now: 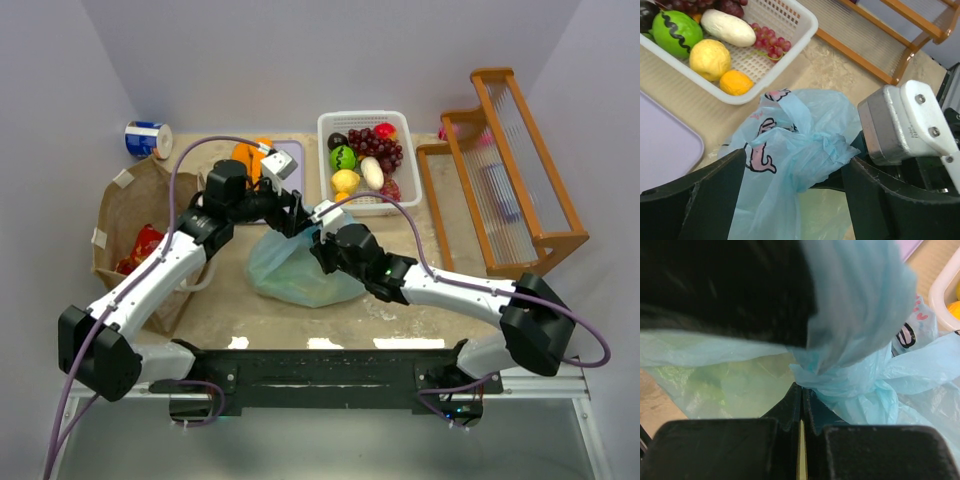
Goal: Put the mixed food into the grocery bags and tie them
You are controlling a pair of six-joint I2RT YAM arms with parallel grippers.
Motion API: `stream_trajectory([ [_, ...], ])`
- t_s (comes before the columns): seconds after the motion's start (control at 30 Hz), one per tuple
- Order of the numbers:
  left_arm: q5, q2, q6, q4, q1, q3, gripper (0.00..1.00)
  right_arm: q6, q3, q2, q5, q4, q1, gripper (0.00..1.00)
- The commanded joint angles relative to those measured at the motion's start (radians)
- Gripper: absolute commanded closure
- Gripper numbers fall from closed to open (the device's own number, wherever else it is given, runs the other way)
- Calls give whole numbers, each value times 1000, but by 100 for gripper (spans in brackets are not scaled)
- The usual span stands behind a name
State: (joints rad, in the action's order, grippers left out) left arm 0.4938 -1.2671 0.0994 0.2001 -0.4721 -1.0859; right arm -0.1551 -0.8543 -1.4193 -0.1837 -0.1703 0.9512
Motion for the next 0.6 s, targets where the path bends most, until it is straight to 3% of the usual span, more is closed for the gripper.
stream_trajectory([
  [0.0, 127, -31, -33, 25, 7, -17, 17, 20, 17, 56, 0, -86, 6, 100],
  [0.3, 134, 34, 5, 28, 101, 14, 16, 22, 40, 100, -16, -83, 6, 100],
  [0.57, 222, -1, 34, -11, 104, 24, 9, 31, 44, 92, 13, -100, 6, 100],
])
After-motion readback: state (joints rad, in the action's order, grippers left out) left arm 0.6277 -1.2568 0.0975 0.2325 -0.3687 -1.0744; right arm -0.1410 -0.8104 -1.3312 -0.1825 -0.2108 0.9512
